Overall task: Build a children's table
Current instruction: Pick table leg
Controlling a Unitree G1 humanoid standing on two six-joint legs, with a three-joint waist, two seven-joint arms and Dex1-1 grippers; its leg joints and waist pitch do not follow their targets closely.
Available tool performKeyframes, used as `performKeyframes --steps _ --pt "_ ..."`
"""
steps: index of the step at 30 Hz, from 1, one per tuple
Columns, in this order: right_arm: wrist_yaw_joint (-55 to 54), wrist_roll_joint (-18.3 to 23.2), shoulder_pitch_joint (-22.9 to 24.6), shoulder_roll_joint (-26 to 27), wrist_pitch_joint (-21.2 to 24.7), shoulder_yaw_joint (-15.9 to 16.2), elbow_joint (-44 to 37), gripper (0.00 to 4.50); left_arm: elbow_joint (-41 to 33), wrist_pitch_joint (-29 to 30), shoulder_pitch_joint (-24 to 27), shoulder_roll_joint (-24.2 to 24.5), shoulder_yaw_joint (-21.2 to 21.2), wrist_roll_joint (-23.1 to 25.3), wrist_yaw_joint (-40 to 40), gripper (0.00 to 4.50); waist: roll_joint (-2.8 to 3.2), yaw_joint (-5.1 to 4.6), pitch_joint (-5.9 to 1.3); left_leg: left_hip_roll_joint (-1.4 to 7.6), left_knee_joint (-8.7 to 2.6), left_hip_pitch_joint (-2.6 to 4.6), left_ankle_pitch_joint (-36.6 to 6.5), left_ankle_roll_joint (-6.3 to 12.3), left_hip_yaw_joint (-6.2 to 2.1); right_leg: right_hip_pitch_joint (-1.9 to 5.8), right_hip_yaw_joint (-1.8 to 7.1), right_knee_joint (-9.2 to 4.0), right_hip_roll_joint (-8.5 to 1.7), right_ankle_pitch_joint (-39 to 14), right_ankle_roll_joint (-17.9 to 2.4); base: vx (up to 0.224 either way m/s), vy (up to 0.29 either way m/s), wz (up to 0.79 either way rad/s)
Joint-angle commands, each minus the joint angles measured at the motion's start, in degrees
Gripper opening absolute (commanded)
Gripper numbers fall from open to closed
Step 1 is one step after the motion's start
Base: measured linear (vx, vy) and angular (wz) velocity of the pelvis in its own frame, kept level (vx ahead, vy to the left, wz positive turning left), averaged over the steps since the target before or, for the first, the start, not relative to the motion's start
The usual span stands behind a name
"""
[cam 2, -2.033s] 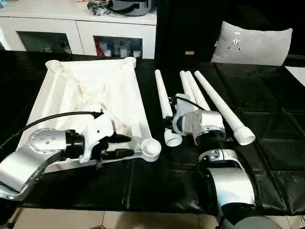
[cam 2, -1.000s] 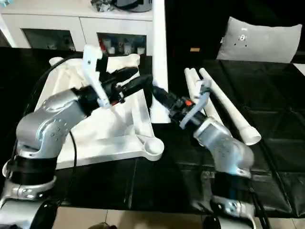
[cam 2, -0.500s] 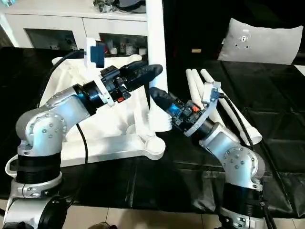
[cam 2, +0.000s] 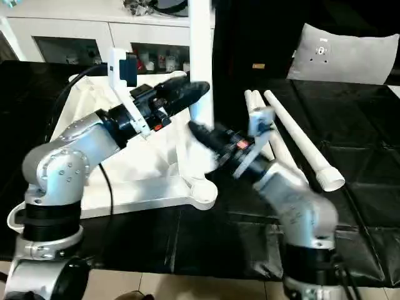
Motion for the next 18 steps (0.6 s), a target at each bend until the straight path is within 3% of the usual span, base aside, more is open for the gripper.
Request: performKeyframes --steps 1,6,7,9,18 --pt "-0.2 -1.4 0.0 0.0 -1.3 1.7 -0.6 1.92 -2.0 -1.0 -0.7 -0.3 -1.9 0.1 0.4 2.64 -0.41 0.02 -3.83 3.52 -3.73 1.46 -5.9 1.36 -1.30 2.34 1.96 -4.78 -4.23 -0.4 -12.6 0.000 0.000 0.00" --pt "-1.8 -6.0 0.2 0.1 -6.2 3.8 -0.5 1.90 -1.4 -2.5 -0.8 0.7 -3.9 3.8 2.0 2.64 -0.39 -0.10 -3.78 3.60 -3.76 1.50 -6.4 1.14 -1.33 2.23 2.00 -4.92 -4.18 -1.1 -11.9 0.000 0.000 0.00" --pt "-2.4 -8.0 0.3 0.0 -7.8 5.0 -0.4 1.90 -1.0 -3.5 -0.8 1.7 -5.5 6.3 2.3 2.64 -0.27 -0.13 -3.74 3.58 -3.79 1.49 -6.7 1.06 -1.33 2.25 2.06 -4.93 -4.20 -1.4 -11.7 0.000 0.000 0.00" --pt "-3.0 -9.2 0.3 0.1 -9.1 5.8 -0.3 1.90 -1.1 -4.6 -0.6 2.7 -7.1 8.2 2.2 2.39 -0.21 -0.20 -3.74 3.62 -3.87 1.52 -7.1 0.76 -1.43 2.20 2.04 -4.98 -4.16 -2.1 -11.1 0.000 0.000 0.00" --pt "-5.6 -13.2 -0.6 1.0 -14.6 6.8 1.9 1.90 -1.4 -4.5 0.0 3.2 -8.0 9.9 4.3 1.92 -0.36 -0.34 -3.82 3.49 -3.68 1.48 -6.3 1.17 -1.24 2.32 2.03 -4.60 -4.11 1.1 -12.6 0.000 0.000 0.00"
